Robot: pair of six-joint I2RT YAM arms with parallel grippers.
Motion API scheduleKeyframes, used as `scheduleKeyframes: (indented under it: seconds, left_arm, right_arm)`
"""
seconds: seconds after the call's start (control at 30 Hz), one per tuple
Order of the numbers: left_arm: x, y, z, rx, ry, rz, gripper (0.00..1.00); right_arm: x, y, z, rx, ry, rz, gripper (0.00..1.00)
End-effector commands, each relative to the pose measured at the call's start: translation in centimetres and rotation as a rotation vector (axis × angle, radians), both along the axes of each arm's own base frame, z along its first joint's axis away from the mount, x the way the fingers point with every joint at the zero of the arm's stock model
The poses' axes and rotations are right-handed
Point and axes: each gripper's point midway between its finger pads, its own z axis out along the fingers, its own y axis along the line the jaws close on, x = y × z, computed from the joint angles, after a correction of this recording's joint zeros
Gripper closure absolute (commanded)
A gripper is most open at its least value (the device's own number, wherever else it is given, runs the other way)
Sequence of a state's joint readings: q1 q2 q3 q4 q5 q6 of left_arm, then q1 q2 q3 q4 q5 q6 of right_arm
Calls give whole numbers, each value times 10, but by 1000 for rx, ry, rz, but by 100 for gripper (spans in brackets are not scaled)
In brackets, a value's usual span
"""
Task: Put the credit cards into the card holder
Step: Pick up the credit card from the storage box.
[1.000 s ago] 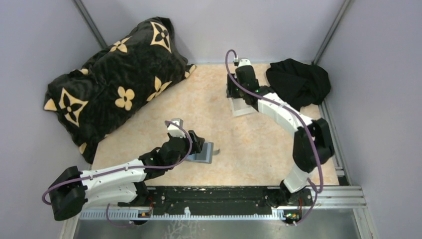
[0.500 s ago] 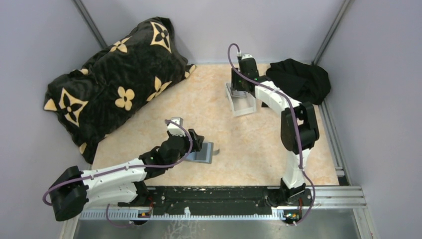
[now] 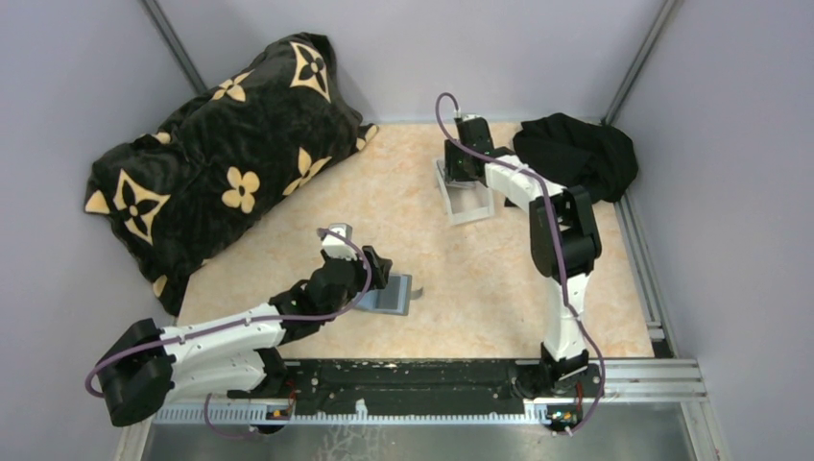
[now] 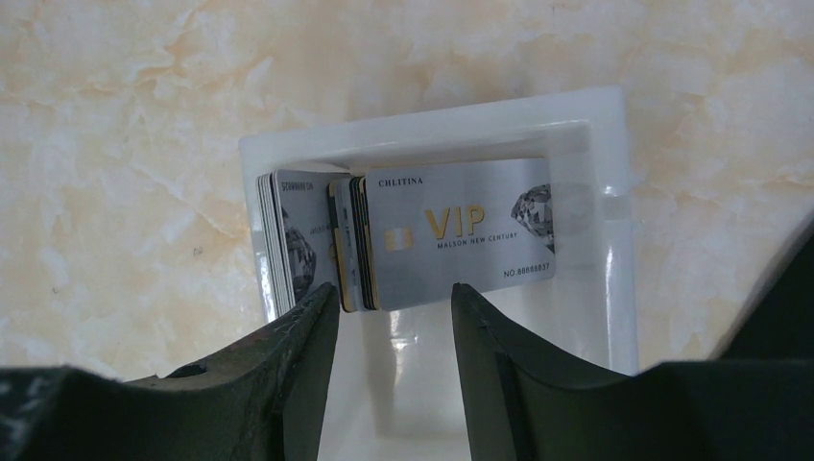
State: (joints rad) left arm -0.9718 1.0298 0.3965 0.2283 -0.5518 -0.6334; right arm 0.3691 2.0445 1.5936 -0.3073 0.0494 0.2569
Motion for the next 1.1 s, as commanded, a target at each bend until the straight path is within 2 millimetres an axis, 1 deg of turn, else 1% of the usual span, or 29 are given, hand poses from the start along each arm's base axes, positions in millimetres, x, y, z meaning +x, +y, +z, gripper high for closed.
scheduleKeyframes:
  seconds: [0.0,0.3,0.57,0.7,0.83,1.07]
  left_arm:
    - [7,-7,16,-36,-32,-8,20]
    - [11,-6,14,-34,-28,-4,20]
    - [13,-6,12,-38,-21,-4,20]
    - [14,-7,11,-43,-18,-7,20]
    - [14,-7,10,-49,-14,-10,21]
    - [13,-7,9,-57,-10,-12,21]
  right_arm:
    - [21,4,23,31,-70,15,52]
    - [30,2,1,48,-26,18,52]
    - [36,0,-11,78,8,28,53]
    - [34,0,-12,86,19,35,57]
    - [30,3,-14,101,27,44,65]
    - [27,5,-1,128,8,46,68]
